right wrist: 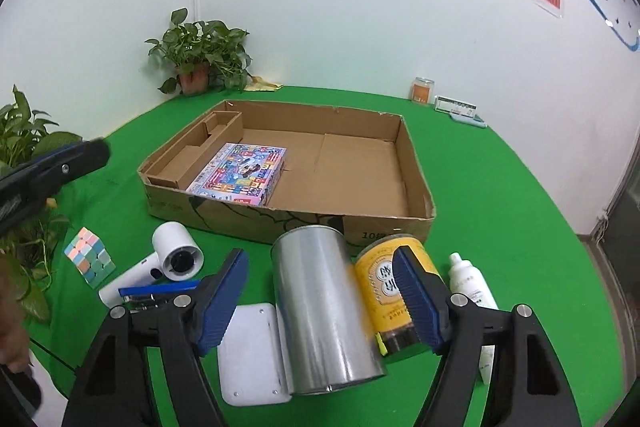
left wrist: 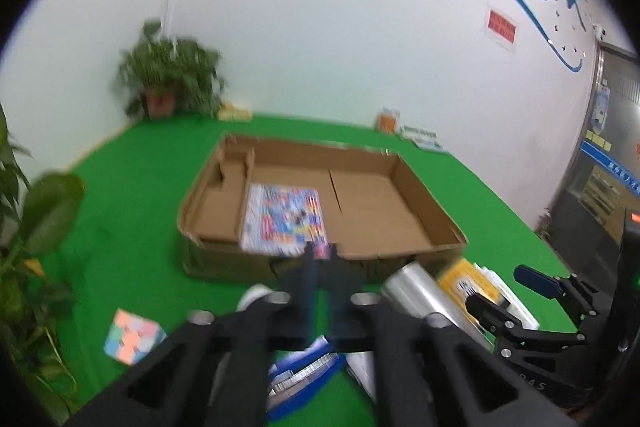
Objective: Organize rigid objects
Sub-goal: 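Open the left gripper and withdraw from the box, then reach the left tool toward the silver metal cylinder, then grasp the silver metal cylinder with the right gripper and lift it, then carry the silver cylinder over the cardboard box and lower it inside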
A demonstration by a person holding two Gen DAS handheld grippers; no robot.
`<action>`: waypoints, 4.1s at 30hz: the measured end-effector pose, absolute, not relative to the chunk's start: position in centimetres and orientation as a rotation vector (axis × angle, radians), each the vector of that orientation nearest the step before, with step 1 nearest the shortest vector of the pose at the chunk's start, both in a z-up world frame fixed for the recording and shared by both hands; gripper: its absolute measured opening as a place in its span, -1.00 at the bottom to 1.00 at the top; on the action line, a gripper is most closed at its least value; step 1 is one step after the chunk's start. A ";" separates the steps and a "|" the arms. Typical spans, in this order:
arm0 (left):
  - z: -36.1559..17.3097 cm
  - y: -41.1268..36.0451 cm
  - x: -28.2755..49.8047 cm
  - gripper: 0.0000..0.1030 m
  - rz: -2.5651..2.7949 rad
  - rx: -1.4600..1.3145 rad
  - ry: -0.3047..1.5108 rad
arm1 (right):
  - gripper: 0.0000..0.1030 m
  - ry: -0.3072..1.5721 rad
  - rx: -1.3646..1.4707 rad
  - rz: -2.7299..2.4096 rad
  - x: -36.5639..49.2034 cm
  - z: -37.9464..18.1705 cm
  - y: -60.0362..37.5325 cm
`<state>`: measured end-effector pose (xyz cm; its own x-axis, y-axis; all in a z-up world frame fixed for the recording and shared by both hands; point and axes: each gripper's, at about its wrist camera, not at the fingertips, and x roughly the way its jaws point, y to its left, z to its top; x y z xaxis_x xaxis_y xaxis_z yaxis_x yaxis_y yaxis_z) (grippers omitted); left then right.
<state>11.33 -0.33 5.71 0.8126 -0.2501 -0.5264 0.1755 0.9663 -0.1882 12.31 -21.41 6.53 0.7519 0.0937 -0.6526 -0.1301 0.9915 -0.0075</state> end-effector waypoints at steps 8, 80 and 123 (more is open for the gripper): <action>5.4 -1.0 9.9 0.99 -0.107 0.049 0.516 | 0.99 0.684 -0.052 0.185 10.3 6.5 -21.1; -7.8 -11.4 16.9 0.51 -0.830 -0.426 1.358 | 0.61 1.251 0.429 0.433 10.8 -6.5 -30.5; 5.2 -8.6 35.3 0.52 -0.753 -0.233 1.068 | 0.59 1.057 0.332 0.413 31.7 6.4 -22.8</action>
